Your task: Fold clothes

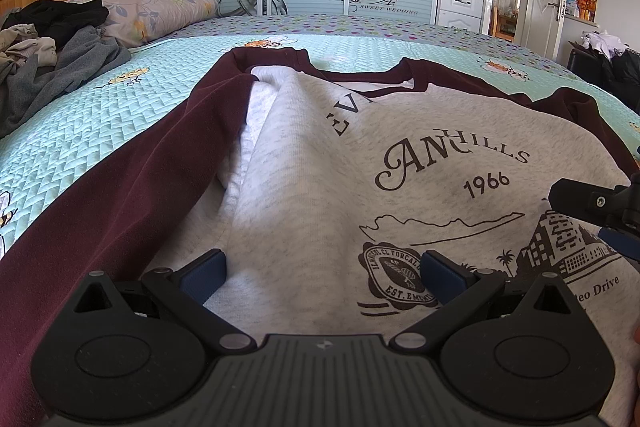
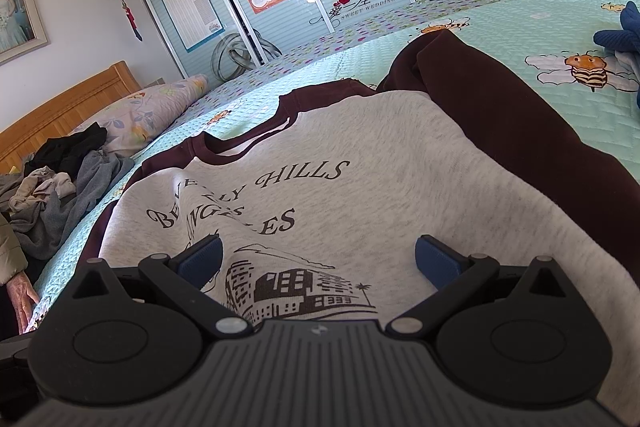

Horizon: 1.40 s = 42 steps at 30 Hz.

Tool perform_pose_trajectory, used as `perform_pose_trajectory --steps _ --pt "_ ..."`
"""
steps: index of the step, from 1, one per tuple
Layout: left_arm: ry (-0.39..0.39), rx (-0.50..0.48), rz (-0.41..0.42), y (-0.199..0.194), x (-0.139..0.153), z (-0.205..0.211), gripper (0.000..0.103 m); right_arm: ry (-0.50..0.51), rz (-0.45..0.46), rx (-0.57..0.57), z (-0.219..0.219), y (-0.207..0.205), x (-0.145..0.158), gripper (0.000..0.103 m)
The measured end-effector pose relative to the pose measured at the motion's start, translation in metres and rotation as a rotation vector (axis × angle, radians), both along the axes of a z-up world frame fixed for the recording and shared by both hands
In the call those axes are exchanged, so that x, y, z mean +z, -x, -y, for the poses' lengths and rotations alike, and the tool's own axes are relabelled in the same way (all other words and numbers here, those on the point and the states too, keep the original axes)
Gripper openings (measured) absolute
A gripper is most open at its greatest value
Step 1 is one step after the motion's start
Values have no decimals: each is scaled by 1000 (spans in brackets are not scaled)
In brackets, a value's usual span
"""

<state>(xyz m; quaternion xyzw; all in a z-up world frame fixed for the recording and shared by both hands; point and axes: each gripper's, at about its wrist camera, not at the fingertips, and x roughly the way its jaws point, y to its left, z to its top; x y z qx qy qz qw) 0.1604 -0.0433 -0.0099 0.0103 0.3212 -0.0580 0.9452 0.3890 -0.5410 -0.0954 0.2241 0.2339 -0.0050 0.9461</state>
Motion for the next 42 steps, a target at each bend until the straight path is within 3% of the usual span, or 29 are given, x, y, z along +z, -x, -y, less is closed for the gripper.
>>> perform_pose_trajectory --steps 42 --pt "16 -1 2 1 1 -2 103 -16 8 0 4 2 -1 103"
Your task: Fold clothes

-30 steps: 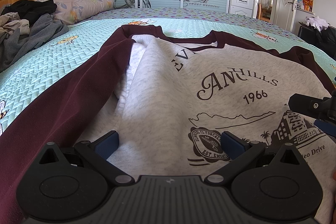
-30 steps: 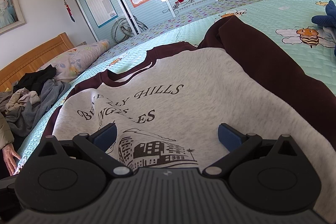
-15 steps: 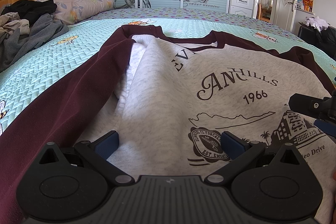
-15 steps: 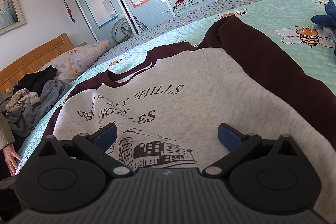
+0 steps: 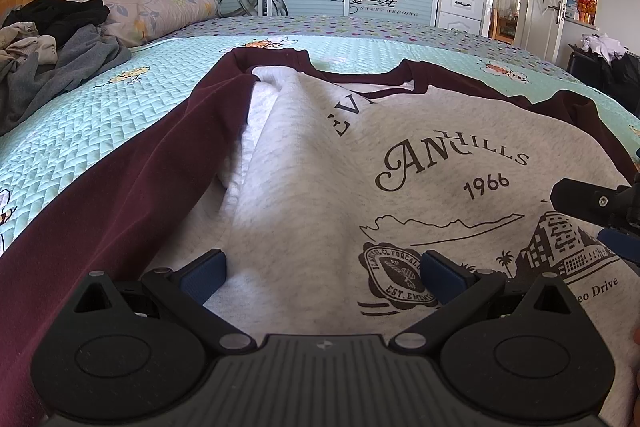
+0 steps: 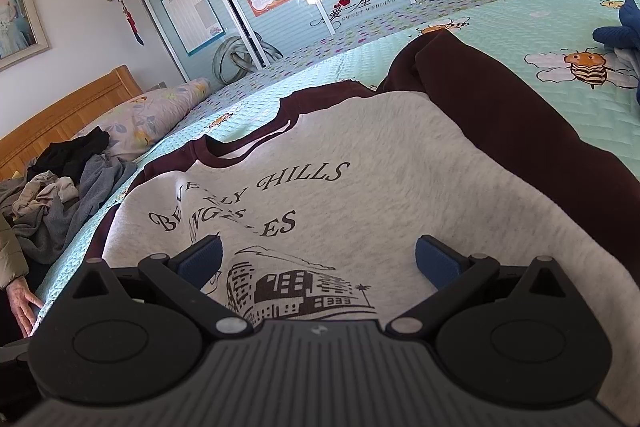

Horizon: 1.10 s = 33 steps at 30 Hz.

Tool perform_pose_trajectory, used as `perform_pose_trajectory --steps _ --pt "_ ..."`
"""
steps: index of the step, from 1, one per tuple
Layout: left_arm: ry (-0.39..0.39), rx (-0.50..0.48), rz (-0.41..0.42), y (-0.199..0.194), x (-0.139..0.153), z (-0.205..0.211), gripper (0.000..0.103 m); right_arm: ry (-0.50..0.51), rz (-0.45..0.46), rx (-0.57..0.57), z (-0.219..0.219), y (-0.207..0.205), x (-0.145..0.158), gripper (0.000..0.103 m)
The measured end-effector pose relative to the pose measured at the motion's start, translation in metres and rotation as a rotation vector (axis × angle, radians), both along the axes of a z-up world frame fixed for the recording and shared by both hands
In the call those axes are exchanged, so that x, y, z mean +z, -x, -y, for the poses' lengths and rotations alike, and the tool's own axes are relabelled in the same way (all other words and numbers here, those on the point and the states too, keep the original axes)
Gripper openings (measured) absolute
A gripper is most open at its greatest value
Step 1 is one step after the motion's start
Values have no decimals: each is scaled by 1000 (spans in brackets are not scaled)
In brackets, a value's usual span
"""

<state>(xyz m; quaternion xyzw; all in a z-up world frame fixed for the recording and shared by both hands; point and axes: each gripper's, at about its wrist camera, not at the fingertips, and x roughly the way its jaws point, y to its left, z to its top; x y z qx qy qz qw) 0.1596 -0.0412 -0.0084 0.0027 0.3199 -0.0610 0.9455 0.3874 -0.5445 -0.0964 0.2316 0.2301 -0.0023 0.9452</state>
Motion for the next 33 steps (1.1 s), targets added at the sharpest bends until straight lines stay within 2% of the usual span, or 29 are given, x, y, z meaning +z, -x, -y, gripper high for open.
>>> perform_pose_trajectory --steps 8,16,22,24,28,33 --pt "124 -53 -44 8 23 -39 102 -12 5 1 2 2 0 103" --pt "211 102 -34 40 29 -110 102 -26 13 2 4 3 -1 103" --pt "236 157 -20 54 40 -138 102 -28 14 2 4 3 -1 103" --pt "259 146 -5 54 49 -144 102 -28 14 2 4 3 -1 103" --pt "209 79 54 42 78 -150 102 -28 12 2 5 4 -1 103" --pt "67 -16 71 -5 109 -151 103 -78 -42 33 14 -1 8 103"
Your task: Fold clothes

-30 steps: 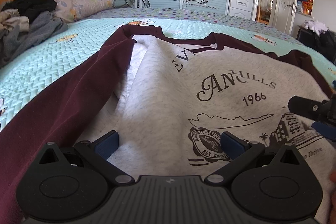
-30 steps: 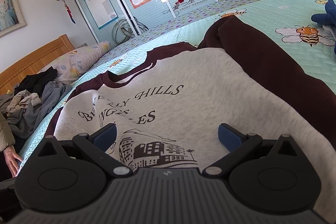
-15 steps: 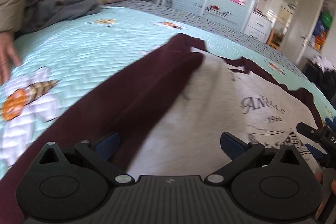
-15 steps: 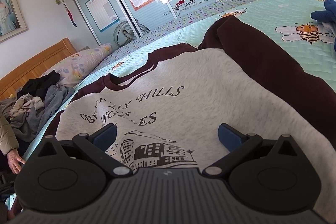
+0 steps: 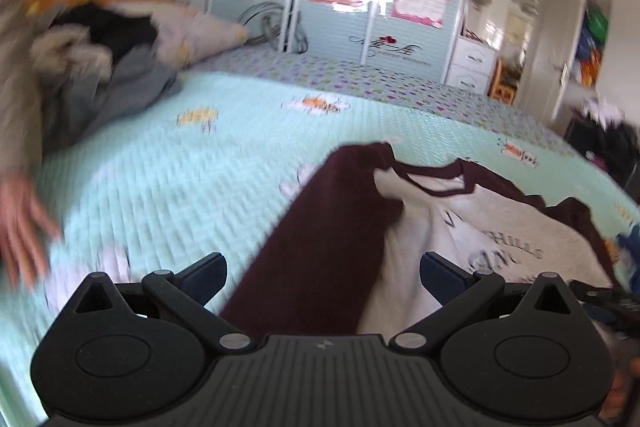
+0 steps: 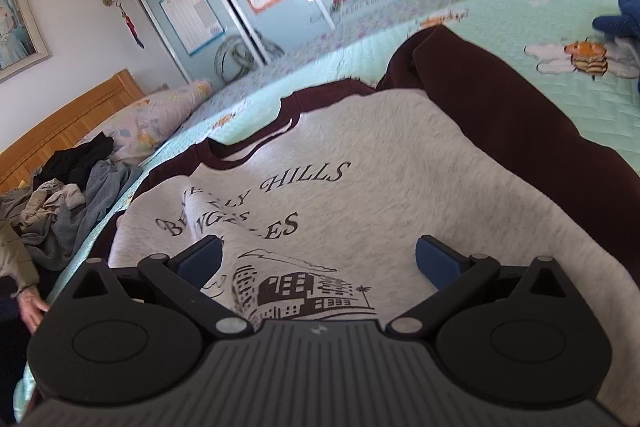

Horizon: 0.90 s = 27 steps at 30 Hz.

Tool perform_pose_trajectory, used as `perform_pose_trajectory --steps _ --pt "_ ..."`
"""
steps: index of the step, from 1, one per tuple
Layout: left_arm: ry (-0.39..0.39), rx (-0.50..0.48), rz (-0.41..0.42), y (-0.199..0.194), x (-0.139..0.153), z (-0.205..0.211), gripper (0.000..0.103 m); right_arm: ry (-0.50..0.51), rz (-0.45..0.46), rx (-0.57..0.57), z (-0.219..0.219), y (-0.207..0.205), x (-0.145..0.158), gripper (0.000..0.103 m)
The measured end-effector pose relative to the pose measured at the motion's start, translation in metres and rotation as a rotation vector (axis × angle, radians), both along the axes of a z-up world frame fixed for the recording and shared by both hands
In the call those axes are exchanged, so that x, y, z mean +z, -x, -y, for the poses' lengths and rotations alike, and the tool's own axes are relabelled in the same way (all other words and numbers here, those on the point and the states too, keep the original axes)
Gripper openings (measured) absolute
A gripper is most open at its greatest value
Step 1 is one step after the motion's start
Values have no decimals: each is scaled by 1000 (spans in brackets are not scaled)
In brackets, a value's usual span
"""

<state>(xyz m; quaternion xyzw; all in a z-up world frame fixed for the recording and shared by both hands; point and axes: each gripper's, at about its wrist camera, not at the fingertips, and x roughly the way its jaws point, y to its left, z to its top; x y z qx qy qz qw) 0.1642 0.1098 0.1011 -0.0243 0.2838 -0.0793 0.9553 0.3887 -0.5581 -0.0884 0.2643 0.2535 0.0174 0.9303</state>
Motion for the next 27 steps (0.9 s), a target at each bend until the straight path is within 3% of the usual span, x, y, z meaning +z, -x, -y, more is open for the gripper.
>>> perform_pose_trajectory --steps 5,9,14,17,23,27 --pt "-106 -152 -58 -63 9 6 103 -201 -43 104 48 -23 26 103" --pt "-188 -184 -95 -116 2 18 103 -283 -105 181 99 -67 55 103" --pt "-246 -224 -178 -186 -15 35 103 -64 -53 263 130 -127 120 103" --pt "-306 -259 -206 -221 -31 49 103 47 -97 367 131 -176 132 103" --pt "-313 -342 -244 -264 -60 63 103 392 -234 527 104 -244 81 102" --pt "-295 -393 -265 -278 -75 63 103 420 -259 607 103 -267 51 102"
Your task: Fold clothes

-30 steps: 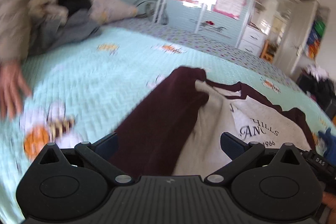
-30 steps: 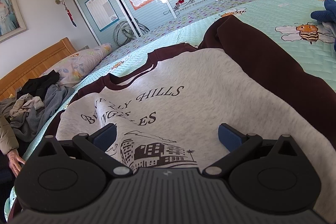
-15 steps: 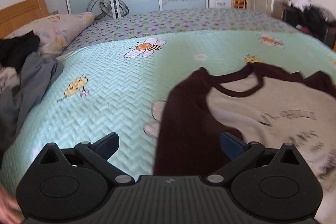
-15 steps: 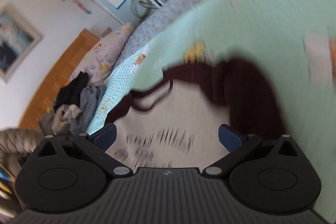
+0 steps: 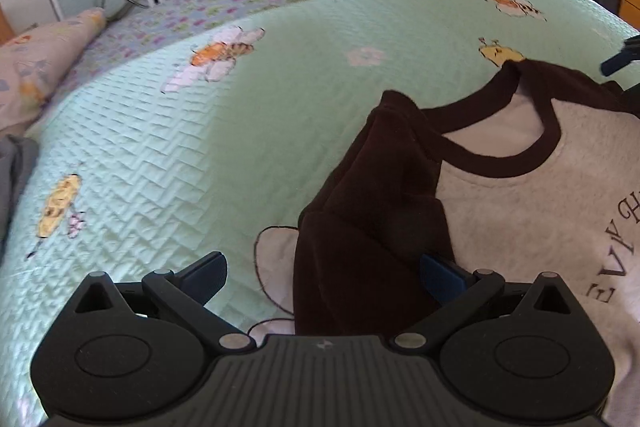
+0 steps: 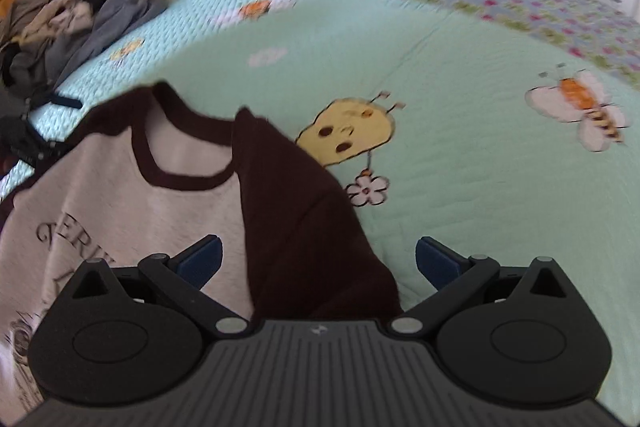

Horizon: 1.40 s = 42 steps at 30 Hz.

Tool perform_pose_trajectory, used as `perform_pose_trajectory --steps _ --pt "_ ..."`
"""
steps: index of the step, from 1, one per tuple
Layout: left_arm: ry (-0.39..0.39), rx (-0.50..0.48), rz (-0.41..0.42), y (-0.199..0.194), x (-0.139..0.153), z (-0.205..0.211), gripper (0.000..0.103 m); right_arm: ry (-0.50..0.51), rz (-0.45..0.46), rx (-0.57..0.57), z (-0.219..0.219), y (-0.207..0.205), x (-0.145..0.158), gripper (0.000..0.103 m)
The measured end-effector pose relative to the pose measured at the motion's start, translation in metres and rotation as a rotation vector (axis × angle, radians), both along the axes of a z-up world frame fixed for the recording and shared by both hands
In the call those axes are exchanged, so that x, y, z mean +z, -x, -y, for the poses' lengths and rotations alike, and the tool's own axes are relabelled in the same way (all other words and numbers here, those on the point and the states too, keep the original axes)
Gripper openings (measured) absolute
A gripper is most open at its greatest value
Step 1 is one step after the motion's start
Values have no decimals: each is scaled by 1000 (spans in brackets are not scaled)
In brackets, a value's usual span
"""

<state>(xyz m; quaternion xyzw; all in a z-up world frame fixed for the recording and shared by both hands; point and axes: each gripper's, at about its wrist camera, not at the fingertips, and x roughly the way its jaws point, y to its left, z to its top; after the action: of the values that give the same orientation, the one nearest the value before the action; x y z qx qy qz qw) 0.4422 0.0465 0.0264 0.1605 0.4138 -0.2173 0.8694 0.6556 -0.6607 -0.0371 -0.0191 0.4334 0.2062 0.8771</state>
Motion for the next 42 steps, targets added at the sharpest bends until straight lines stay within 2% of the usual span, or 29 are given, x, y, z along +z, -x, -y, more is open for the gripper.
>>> perform_pose_trajectory --steps 4,8,14,17,18,19,20,22,24,28,31,32,33,34,35,38,42 --pt "78 -43 -68 -13 -11 -2 103 -9 -12 31 -1 -18 -12 102" --pt "130 -87 -98 -21 -17 -1 102 -38 -45 53 -2 -36 -20 103" --pt "170 -168 -89 -24 -24 -1 103 12 -30 153 -12 -45 -29 103" --pt "174 -227 -51 -25 -30 -8 103 14 -30 187 -15 -47 -29 103" --pt "175 -241 -45 -26 -31 -9 103 15 -30 199 -16 -47 -28 96" --pt "176 -254 -40 -27 -33 -10 103 16 -26 212 -17 -47 -28 79" --pt "179 -256 -41 -27 -33 -10 103 7 -20 228 -18 -46 -26 68" --pt "182 -251 -51 -29 -33 -10 103 -18 -20 256 -18 -42 -21 34" --pt "189 -229 -99 -33 -29 -6 102 -10 -15 285 -23 -37 -21 23" --pt "267 -263 -164 -34 -21 0 99 -21 5 262 -25 -32 -22 19" --pt "296 -280 -175 -31 -18 1 88 -47 33 231 -23 -26 -23 17" --pt "307 -280 -180 -30 -18 1 77 -50 44 221 -24 -23 -23 17" --pt "325 -280 -177 -30 -17 1 56 -47 53 211 -25 -21 -24 16" --pt "336 -287 -163 -27 -15 2 43 -43 60 200 -27 -19 -24 16" --pt "342 -298 -152 -23 -13 3 22 -40 67 189 -28 -16 -25 16" --pt "298 -286 -145 -18 -25 15 20 -31 90 164 -31 -12 -27 16" --pt "312 -265 -119 -14 -25 16 16 -39 120 116 -33 -6 -30 14"
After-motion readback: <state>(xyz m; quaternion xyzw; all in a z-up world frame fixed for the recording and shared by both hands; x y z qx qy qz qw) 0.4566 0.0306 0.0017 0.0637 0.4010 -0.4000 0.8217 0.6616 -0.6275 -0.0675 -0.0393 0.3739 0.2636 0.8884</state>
